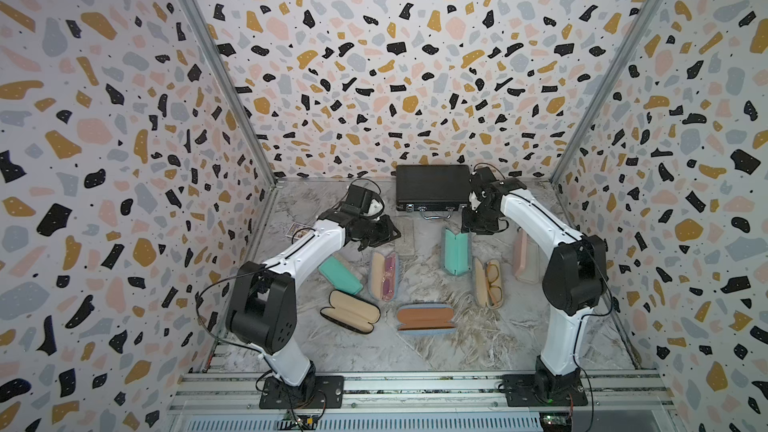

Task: Close the glasses case
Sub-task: Close the glasses case at the center of the board.

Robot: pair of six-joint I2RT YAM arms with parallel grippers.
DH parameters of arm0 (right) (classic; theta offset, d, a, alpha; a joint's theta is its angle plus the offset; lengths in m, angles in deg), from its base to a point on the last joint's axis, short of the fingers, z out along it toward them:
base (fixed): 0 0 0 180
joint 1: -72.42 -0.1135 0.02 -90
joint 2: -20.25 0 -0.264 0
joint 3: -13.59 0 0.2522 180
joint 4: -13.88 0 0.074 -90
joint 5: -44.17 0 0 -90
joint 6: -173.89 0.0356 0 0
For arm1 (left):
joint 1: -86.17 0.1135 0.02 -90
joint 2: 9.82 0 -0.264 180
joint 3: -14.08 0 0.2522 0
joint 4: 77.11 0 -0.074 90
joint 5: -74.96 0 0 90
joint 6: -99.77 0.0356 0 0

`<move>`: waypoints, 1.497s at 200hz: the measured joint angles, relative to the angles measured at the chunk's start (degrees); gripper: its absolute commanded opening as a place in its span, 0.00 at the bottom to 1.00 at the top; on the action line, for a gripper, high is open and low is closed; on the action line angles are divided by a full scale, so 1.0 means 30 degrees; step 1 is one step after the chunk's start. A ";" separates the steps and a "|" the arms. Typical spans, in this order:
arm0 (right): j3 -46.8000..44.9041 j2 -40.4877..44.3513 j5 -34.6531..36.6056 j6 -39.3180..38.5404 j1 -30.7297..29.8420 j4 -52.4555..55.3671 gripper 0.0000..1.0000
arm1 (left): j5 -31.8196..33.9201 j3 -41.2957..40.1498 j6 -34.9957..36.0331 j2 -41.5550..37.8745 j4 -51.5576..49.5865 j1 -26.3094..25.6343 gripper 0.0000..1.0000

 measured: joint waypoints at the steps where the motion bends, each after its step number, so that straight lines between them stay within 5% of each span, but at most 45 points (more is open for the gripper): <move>1: -0.0029 0.0029 0.0007 -0.0007 0.0000 0.0007 0.43 | -0.0036 0.0036 -0.0007 0.0058 -0.0007 -0.0036 0.12; 21: -0.0933 0.0729 0.0532 0.0029 0.0022 -0.0058 0.24 | -0.0022 0.0495 0.0044 0.0750 -0.0189 -0.0452 0.00; 62: -0.3140 0.1559 0.1115 0.0117 0.0204 -0.0546 0.03 | 0.0029 0.1297 0.0255 0.1931 -0.0758 -0.1166 0.00; 299: -0.3665 -0.1785 -0.1064 -0.0568 0.1574 -0.3490 0.07 | 0.1304 0.9129 0.0947 1.0149 -0.5180 -0.3155 0.00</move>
